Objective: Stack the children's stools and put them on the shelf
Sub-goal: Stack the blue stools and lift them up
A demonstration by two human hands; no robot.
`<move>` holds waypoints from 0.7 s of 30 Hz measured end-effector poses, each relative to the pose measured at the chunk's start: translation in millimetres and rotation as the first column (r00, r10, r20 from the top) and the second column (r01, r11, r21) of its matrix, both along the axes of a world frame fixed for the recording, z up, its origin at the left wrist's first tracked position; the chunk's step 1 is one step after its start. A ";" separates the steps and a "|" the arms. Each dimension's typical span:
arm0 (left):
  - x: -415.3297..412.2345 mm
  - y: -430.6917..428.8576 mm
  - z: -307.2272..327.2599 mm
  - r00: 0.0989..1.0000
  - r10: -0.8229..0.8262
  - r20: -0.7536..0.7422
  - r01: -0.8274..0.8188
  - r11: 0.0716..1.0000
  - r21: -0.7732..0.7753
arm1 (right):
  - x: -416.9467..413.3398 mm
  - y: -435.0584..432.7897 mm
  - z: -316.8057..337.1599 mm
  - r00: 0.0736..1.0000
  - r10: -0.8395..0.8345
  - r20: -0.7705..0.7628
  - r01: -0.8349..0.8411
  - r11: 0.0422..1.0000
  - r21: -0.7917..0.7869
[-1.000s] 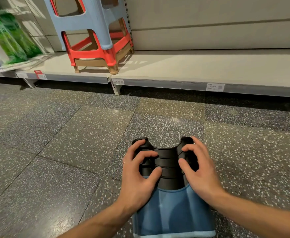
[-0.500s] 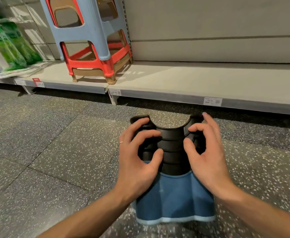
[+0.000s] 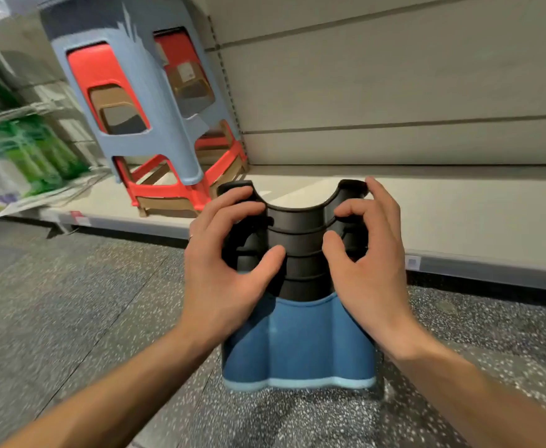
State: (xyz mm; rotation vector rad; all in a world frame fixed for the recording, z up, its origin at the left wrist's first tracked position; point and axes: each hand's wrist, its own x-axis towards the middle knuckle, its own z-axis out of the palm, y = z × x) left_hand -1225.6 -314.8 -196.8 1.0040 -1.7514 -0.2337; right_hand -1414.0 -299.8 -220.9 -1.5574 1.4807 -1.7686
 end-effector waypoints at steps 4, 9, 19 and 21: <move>-8.1 -13.4 50.7 1.000 -0.001 0.028 -0.001 0.999 0.051 | -7.4 -18.6 38.0 0.999 0.027 0.032 -0.028 0.999 0.038; -14.4 -54.9 93.7 0.999 0.003 0.049 -0.005 0.999 0.032 | -9.6 -62.7 71.3 0.999 0.011 0.051 -0.012 0.999 0.033; -9.5 -226.1 55.0 0.990 -0.140 -0.027 0.141 0.989 0.051 | -9.0 -204.9 41.3 0.993 -0.110 0.044 0.110 0.994 0.004; -2.2 -273.7 40.3 0.987 -0.153 -0.047 0.155 0.988 0.029 | -4.4 -249.4 35.8 0.992 -0.125 0.008 0.125 0.991 -0.043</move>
